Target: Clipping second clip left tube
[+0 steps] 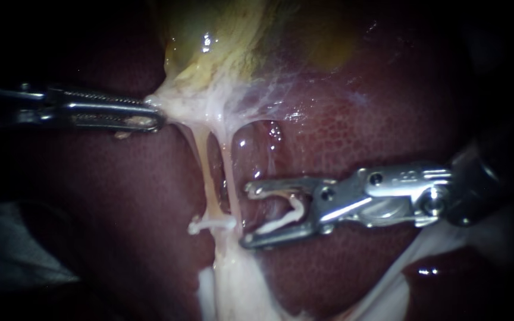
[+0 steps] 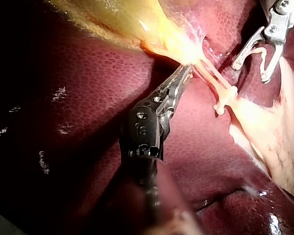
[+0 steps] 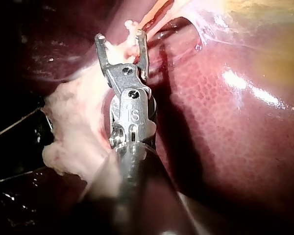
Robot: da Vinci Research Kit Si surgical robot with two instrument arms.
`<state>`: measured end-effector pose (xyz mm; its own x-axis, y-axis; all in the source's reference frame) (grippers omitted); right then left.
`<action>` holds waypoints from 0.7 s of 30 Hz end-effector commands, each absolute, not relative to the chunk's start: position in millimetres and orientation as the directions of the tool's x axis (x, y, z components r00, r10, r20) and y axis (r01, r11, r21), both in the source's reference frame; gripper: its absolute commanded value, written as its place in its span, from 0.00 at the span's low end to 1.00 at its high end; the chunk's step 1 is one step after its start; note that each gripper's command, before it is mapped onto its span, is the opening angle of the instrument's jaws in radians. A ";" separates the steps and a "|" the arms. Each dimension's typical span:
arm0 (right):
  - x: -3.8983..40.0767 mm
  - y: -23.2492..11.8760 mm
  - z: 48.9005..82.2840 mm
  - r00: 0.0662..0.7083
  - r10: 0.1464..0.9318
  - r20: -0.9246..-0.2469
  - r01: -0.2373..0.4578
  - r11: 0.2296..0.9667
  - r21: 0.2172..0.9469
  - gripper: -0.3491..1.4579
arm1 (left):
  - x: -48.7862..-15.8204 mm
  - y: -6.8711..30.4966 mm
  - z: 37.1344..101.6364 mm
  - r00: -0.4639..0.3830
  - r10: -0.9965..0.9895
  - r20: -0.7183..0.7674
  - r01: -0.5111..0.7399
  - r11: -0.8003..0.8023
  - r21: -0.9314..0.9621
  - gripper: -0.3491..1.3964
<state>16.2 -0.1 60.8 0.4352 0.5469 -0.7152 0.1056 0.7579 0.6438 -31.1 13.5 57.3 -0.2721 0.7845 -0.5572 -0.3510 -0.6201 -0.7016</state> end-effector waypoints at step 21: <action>18.8 -0.1 66.7 0.424 0.596 -0.682 0.133 0.704 0.698 0.47 | -31.3 13.4 57.1 -0.274 0.782 -0.560 -0.353 -0.624 -0.698 0.00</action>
